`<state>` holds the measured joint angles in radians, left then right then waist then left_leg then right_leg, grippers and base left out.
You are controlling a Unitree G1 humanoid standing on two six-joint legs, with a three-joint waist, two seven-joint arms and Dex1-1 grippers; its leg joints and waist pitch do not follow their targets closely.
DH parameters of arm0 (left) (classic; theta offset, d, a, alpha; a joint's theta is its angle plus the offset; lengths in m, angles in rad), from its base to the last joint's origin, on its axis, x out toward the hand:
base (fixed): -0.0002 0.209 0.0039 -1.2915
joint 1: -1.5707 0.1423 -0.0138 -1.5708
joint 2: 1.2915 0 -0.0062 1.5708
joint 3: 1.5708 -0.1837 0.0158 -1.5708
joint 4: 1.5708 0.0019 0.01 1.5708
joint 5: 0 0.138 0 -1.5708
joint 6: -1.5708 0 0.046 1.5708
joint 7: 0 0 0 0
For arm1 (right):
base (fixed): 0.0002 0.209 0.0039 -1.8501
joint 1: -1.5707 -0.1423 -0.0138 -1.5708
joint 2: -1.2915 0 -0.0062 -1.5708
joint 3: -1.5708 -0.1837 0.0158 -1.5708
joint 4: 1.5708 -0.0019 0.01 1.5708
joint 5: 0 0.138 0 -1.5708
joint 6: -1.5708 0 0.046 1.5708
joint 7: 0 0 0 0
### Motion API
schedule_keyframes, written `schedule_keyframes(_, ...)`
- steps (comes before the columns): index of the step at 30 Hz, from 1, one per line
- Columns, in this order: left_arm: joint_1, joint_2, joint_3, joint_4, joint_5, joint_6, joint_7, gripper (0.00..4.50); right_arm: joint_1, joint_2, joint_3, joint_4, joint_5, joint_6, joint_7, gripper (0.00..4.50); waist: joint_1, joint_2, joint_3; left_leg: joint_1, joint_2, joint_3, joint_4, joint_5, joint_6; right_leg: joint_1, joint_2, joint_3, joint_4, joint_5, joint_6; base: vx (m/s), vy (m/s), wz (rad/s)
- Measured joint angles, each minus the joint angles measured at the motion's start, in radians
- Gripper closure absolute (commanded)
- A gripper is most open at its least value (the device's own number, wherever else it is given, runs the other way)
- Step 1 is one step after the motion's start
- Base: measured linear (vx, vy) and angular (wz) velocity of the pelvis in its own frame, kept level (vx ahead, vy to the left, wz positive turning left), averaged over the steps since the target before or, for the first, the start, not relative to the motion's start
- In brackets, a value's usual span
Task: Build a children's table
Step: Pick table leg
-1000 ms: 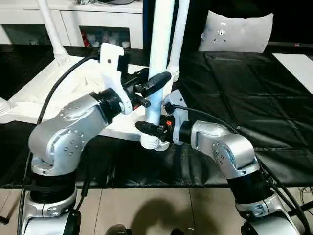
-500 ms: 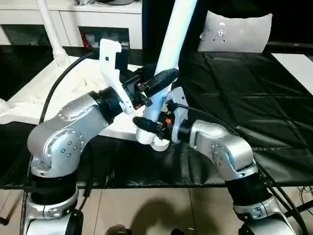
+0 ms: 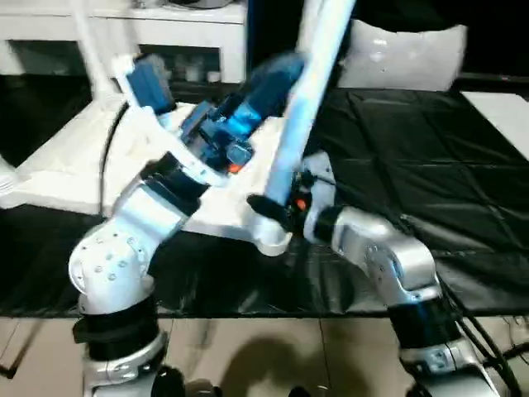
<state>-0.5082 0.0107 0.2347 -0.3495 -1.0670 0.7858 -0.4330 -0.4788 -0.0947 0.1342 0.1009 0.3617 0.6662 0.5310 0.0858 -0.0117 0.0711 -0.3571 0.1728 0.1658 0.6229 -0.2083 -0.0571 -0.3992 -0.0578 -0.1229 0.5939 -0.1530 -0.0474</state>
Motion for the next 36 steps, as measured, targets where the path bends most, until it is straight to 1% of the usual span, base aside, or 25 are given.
schedule_keyframes(4,0.012,0.043,-0.045,0.003,0.131,-0.05,0.018,2.05,0.001,0.0,-0.009,-0.022,0.002,-0.011,-0.014,2.59,-0.002,0.0,0.0,0.002,0.0,0.0,-0.001,0.0,0.0,0.0,0.0,0.0,-0.001,0.0,0.0,0.0,0.0,0.0)
schedule_keyframes(6,0.032,0.085,-0.071,0.004,0.203,-0.096,0.053,2.05,0.004,0.0,-0.012,-0.025,-0.002,-0.015,-0.031,2.59,-0.001,0.0,0.0,0.002,0.0,0.0,-0.001,0.0,0.0,0.0,0.0,0.0,-0.001,0.0,0.001,0.0,0.0,0.0)
schedule_keyframes(8,0.063,0.125,-0.083,0.009,0.289,-0.133,0.104,2.05,0.028,-0.014,-0.02,-0.059,-0.014,-0.018,-0.051,2.59,0.0,0.0,0.0,0.001,0.0,0.0,-0.002,0.0,0.0,0.0,0.0,0.0,-0.002,0.0,0.001,0.0,0.0,0.0)
schedule_keyframes(11,0.135,0.177,-0.088,-0.002,0.392,-0.136,0.157,2.05,0.077,-0.028,-0.048,-0.139,-0.019,-0.016,-0.077,2.59,0.002,0.0,0.0,0.0,0.0,0.0,-0.002,-0.001,0.0,0.0,0.0,0.0,-0.002,-0.001,0.002,0.0,0.0,0.0)
schedule_keyframes(12,0.174,0.207,-0.102,-0.012,0.449,-0.136,0.172,2.05,0.101,-0.027,-0.058,-0.185,-0.018,-0.01,-0.089,2.59,0.001,0.0,0.0,0.0,0.0,0.0,-0.002,-0.001,0.0,-0.001,0.0,0.0,-0.002,-0.001,0.002,0.0,0.0,0.0)
schedule_keyframes(13,0.201,0.228,-0.114,-0.016,0.48,-0.135,0.179,2.05,0.116,-0.027,-0.064,-0.214,-0.015,-0.008,-0.095,2.59,0.001,0.0,0.0,0.001,0.0,0.0,-0.002,-0.001,0.0,-0.001,0.0,0.0,-0.002,-0.001,0.003,0.0,0.0,0.0)
schedule_keyframes(15,0.252,0.258,-0.141,-0.029,0.554,-0.138,0.201,1.78,0.15,-0.021,-0.072,-0.266,-0.012,-0.004,-0.119,2.59,0.0,0.001,0.0,0.001,0.0,0.0,-0.002,-0.001,0.0,-0.001,0.0,0.0,-0.002,-0.001,0.002,0.0,0.0,0.0)
schedule_keyframes(17,0.294,0.277,-0.163,-0.039,0.605,-0.141,0.227,1.71,0.185,-0.007,-0.075,-0.301,-0.011,-0.004,-0.144,2.59,-0.001,0.001,0.0,0.003,0.0,0.0,-0.002,-0.001,0.0,0.0,0.0,0.0,-0.002,-0.001,0.002,0.0,0.0,0.0)
schedule_keyframes(18,0.331,0.305,-0.186,-0.053,0.649,-0.142,0.257,1.68,0.22,0.008,-0.08,-0.335,-0.015,-0.005,-0.175,2.59,-0.003,0.002,-0.001,0.004,0.0,0.0,-0.002,-0.001,0.0,0.001,0.0,0.0,-0.002,-0.001,0.002,0.0,0.0,0.0)
schedule_keyframes(19,0.367,0.31,-0.192,-0.058,0.677,-0.152,0.281,1.46,0.254,0.013,-0.08,-0.367,-0.027,-0.004,-0.204,2.59,-0.004,0.005,-0.002,0.004,0.0,0.0,-0.003,-0.001,0.0,0.002,0.0,0.0,-0.003,-0.001,0.002,0.0,0.0,0.0)
schedule_keyframes(20,0.403,0.301,-0.192,-0.057,0.702,-0.176,0.296,1.37,0.283,0.009,-0.079,-0.391,-0.047,-0.001,-0.232,2.59,-0.005,0.007,-0.003,0.004,-0.001,0.0,-0.003,-0.001,0.0,0.003,0.0,0.0,-0.005,-0.001,0.003,0.0,0.0,0.0)
schedule_keyframes(22,0.449,0.287,-0.192,-0.052,0.746,-0.218,0.311,1.34,0.319,-0.006,-0.088,-0.408,-0.083,0.023,-0.274,2.59,-0.007,0.007,-0.004,0.004,0.0,-0.001,-0.003,-0.001,0.001,0.005,0.001,-0.001,-0.008,-0.001,0.003,0.0,0.0,0.0)
schedule_keyframes(24,0.461,0.271,-0.19,-0.052,0.761,-0.248,0.316,1.28,0.344,-0.007,-0.091,-0.426,-0.099,0.025,-0.296,2.59,-0.013,0.01,-0.004,0.006,0.0,-0.003,-0.003,0.0,0.001,0.009,0.001,-0.003,-0.014,-0.001,0.004,0.0,0.0,0.0)
schedule_keyframes(25,0.462,0.258,-0.19,-0.052,0.766,-0.261,0.319,1.08,0.357,-0.008,-0.09,-0.437,-0.112,0.011,-0.308,2.59,-0.023,0.014,-0.005,0.008,0.0,-0.005,-0.003,-0.001,0.001,0.013,0.001,-0.006,-0.019,-0.001,0.004,0.0,0.0,0.0)
schedule_keyframes(26,0.462,0.244,-0.188,-0.052,0.765,-0.269,0.32,1.08,0.362,-0.01,-0.084,-0.438,-0.13,-0.017,-0.309,2.59,-0.029,0.017,-0.006,0.01,0.0,-0.006,-0.002,-0.001,0.001,0.016,0.001,-0.007,-0.021,-0.001,0.005,0.0,0.0,0.0)
schedule_keyframes(27,0.462,0.227,-0.188,-0.052,0.76,-0.275,0.321,0.98,0.362,-0.023,-0.077,-0.438,-0.146,-0.051,-0.309,2.59,-0.039,0.023,-0.008,0.009,0.0,-0.008,-0.002,-0.001,0.002,0.02,0.001,-0.011,-0.027,-0.001,0.005,0.0,0.0,0.0)
schedule_keyframes(29,0.462,0.215,-0.189,-0.052,0.754,-0.284,0.331,0.93,0.36,-0.036,-0.072,-0.433,-0.166,-0.086,-0.309,2.59,-0.055,0.031,-0.008,0.009,0.0,-0.014,-0.002,-0.001,0.003,0.027,0.0,-0.022,-0.038,-0.001,0.006,0.0,0.0,0.0)
schedule_keyframes(30,0.462,0.215,-0.192,-0.052,0.756,-0.29,0.335,0.77,0.36,-0.035,-0.071,-0.427,-0.168,-0.089,-0.31,2.59,-0.06,0.032,-0.008,0.01,0.001,-0.017,-0.002,-0.002,0.003,0.031,-0.001,-0.028,-0.041,-0.002,0.006,0.0,0.0,0.0)
schedule_keyframes(31,0.462,0.214,-0.197,-0.052,0.759,-0.292,0.339,0.64,0.36,-0.034,-0.073,-0.419,-0.162,-0.087,-0.307,2.59,-0.064,0.031,-0.008,0.01,0.0,-0.017,-0.002,-0.002,0.003,0.032,-0.003,-0.029,-0.041,-0.002,0.006,0.0,0.0,0.0)
schedule_keyframes(32,0.462,0.211,-0.204,-0.051,0.766,-0.294,0.34,0.64,0.36,-0.032,-0.077,-0.409,-0.155,-0.083,-0.304,2.59,-0.065,0.031,-0.009,0.009,-0.001,-0.017,-0.001,-0.003,0.005,0.033,-0.005,-0.029,-0.04,-0.002,0.006,0.0,0.0,0.0)
schedule_keyframes(33,0.463,0.205,-0.211,-0.051,0.771,-0.295,0.34,0.51,0.361,-0.024,-0.085,-0.406,-0.143,-0.073,-0.302,2.59,-0.061,0.031,-0.008,0.008,-0.003,-0.015,-0.001,-0.003,0.006,0.033,-0.009,-0.027,-0.037,-0.002,0.006,0.0,0.0,0.0)
schedule_keyframes(34,0.464,0.189,-0.215,-0.052,0.776,-0.295,0.34,0.44,0.362,-0.016,-0.093,-0.41,-0.126,-0.056,-0.301,2.59,-0.052,0.031,-0.008,0.009,-0.01,-0.014,0.003,-0.006,0.011,0.031,-0.02,-0.027,-0.029,-0.001,0.006,0.0,0.0,0.0)
schedule_keyframes(35,0.464,0.183,-0.219,-0.052,0.779,-0.294,0.34,0.34,0.363,-0.01,-0.097,-0.413,-0.117,-0.045,-0.302,2.59,-0.043,0.033,-0.008,0.008,-0.014,-0.015,0.011,-0.01,0.018,0.03,-0.027,-0.024,-0.022,-0.001,0.006,0.005,0.062,0.02)
schedule_keyframes(36,0.466,0.183,-0.223,-0.052,0.781,-0.293,0.338,0.24,0.363,-0.004,-0.101,-0.413,-0.115,-0.036,-0.304,2.59,-0.029,0.036,-0.009,0.006,-0.02,-0.014,0.026,-0.017,0.03,0.029,-0.036,-0.024,-0.009,-0.002,0.014,0.005,0.07,0.05)
